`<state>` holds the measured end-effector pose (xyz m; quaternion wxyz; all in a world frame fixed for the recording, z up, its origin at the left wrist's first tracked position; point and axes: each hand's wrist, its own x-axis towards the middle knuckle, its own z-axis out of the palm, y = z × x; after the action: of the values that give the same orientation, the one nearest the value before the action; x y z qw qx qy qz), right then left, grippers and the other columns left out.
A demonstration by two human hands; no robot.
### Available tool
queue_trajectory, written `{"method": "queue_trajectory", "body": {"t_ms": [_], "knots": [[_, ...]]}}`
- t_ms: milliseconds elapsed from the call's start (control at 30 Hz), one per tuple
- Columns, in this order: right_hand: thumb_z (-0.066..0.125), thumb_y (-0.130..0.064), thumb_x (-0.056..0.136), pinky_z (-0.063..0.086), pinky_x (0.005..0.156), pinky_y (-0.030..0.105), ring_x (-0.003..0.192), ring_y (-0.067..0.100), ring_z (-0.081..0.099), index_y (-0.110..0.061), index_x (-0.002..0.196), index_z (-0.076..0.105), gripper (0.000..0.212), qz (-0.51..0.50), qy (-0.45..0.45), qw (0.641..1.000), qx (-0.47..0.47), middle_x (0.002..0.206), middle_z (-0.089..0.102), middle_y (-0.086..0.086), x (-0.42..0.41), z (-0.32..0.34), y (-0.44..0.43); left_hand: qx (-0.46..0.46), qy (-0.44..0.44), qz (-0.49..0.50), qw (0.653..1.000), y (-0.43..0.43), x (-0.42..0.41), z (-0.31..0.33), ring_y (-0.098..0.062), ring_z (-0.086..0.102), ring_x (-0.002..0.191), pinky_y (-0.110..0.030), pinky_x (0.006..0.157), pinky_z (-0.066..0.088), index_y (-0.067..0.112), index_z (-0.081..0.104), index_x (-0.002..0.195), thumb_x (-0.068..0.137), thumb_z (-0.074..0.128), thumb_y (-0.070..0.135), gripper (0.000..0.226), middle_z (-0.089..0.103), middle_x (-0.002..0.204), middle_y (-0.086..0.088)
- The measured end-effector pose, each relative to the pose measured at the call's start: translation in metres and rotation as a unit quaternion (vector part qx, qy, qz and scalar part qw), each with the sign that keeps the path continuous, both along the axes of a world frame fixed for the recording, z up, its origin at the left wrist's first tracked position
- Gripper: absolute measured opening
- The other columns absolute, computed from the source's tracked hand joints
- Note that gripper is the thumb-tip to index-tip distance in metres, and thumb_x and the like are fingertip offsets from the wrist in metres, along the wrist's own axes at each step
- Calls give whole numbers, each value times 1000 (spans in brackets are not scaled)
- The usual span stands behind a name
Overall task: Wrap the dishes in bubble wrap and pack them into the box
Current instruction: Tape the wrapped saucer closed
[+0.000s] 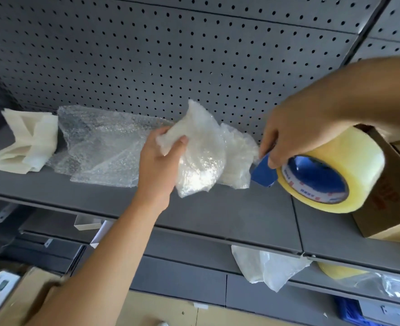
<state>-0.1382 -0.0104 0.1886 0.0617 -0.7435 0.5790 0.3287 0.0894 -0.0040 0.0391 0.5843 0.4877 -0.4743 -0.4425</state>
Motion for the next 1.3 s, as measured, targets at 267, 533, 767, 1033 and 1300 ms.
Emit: {"method": "queue_trajectory", "body": {"t_ms": [267,533,767,1033,1300], "knots": [[55,-71,80,40,109,40,127,17,52,-58,138,46,60,-196,-267,927,-177,147,52,-11,-86,-20,40,169,229,-67,956,18,9,-15,-14,75,101,-33,82,59,20,64,121,93,70,32,31,78,109,4],[53,-50,99,41,92,35,105,25,55,-47,145,43,47,-352,-488,695,-394,130,50,11,-143,-130,78,209,247,-80,943,25,6,-25,-18,70,114,-38,90,57,16,60,135,88,72,36,52,74,124,-1],[50,-46,103,38,103,34,126,15,52,-44,145,45,42,-439,-588,557,-389,138,56,-6,-153,-185,83,213,243,-97,941,24,3,-24,-19,70,115,-40,94,55,18,60,135,87,66,50,58,73,125,-1],[49,-41,104,37,103,31,125,16,54,-30,148,47,45,-513,-639,449,-357,134,60,-6,-140,-214,73,196,229,-96,949,22,1,-23,-17,69,116,-38,94,55,17,64,133,88,70,32,47,73,125,-1],[45,-43,105,42,100,37,119,24,58,-23,144,53,45,-556,-607,451,-345,131,64,1,-145,-226,52,168,216,-96,957,15,-6,-11,-12,71,111,-25,78,61,17,65,131,86,69,39,49,74,122,2]]}}
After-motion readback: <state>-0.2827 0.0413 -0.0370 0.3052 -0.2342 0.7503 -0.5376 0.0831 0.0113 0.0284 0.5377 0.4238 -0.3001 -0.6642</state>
